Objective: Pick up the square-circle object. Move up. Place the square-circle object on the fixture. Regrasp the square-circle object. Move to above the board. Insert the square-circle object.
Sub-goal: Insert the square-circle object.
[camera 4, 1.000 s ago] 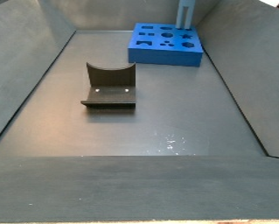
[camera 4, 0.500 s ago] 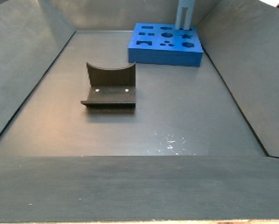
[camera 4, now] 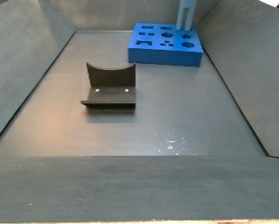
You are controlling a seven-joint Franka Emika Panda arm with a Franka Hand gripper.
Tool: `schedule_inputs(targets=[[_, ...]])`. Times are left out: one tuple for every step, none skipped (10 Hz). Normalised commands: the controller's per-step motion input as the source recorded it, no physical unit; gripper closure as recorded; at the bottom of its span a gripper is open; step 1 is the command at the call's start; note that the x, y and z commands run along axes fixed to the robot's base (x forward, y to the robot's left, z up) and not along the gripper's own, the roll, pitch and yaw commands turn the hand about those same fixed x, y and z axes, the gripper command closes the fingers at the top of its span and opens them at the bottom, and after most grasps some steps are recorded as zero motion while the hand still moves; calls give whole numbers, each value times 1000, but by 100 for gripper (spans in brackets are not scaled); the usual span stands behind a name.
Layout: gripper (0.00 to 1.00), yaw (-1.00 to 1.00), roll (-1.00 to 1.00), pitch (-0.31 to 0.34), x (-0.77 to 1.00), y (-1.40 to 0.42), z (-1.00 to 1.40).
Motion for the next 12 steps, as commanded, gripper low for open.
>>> schedule_inputs(targets=[[100,0,-274,9,-154,-111,-100],[100,-91,-174,0,-140,0,-131],[100,-191,-37,0,-117,3,-83],[100,-214,0,0,-40,74,-40],[100,-234,0,0,0,103,-23],[100,-200,-43,0,0,217,0],[100,0,-83,0,0,57,0],[100,0,-23,0,71,0,-51],[100,0,-17,0,29,0,-157],[100,0,-69,0,0,0,-214],[100,0,-89,0,0,0,-329],[100,-57,-106,0,0,0,-394]])
